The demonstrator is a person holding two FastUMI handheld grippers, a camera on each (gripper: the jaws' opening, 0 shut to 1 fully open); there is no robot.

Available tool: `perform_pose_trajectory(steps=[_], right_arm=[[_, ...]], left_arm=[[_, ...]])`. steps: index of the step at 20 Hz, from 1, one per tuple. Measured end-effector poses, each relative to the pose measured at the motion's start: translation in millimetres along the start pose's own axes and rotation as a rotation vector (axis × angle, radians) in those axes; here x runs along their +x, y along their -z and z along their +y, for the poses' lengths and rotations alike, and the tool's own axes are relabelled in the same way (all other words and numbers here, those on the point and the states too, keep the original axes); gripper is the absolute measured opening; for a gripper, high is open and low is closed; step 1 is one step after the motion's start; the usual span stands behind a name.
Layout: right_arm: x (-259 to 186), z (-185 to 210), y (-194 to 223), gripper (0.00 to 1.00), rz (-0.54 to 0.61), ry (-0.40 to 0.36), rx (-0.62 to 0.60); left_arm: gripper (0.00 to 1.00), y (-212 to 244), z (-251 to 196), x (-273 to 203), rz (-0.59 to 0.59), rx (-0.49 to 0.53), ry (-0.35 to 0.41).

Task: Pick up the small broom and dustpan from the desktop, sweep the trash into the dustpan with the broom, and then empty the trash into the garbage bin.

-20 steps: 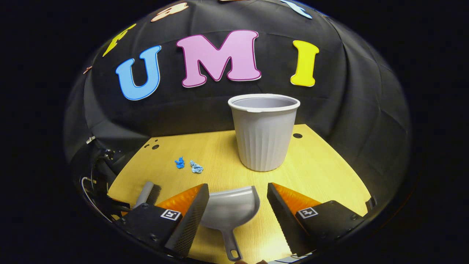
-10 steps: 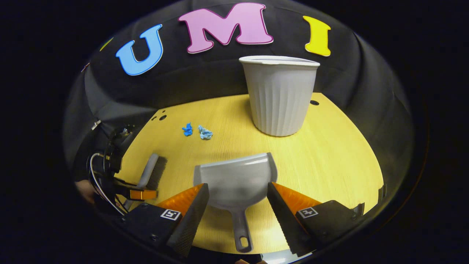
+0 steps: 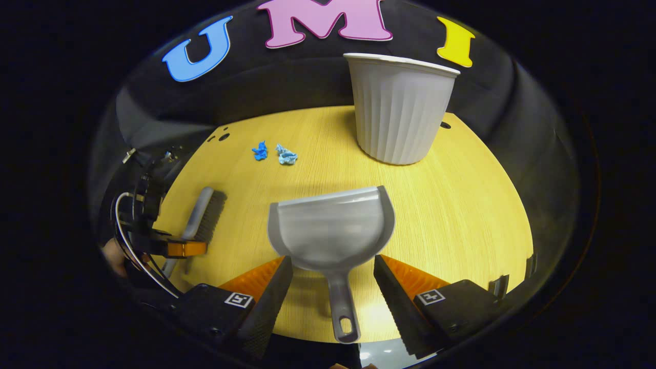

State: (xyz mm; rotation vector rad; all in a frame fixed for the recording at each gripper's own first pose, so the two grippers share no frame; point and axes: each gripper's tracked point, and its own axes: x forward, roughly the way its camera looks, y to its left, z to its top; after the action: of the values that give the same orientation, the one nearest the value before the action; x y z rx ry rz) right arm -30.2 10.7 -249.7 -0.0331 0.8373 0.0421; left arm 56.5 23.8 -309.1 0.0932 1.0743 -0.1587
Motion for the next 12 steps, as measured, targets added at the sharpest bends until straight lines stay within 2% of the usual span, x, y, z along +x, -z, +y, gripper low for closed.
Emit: perform_pose_trajectory(steps=[3,6,11,12], right_arm=[[-1.7,0.5,16.9,0.99,0.055,0.021,-0.038],[-2.9,6.9,33.0,0.99,0.112,0.035,-0.005],[13.5,4.5,40.6,0.99,0.142,0.079,-0.092],[21.6,3.3,44.6,0.99,0.164,0.083,-0.094]], left_arm=[[0.26,4.8,-0.9,-4.6,-0.041,0.0,0.067],[0.26,8.4,3.2,-10.8,-0.092,-0.022,0.125],[0.26,6.6,21.1,-36.1,-0.167,-0.044,0.117],[0.23,6.0,24.4,-41.3,-0.177,-0.044,0.107]])
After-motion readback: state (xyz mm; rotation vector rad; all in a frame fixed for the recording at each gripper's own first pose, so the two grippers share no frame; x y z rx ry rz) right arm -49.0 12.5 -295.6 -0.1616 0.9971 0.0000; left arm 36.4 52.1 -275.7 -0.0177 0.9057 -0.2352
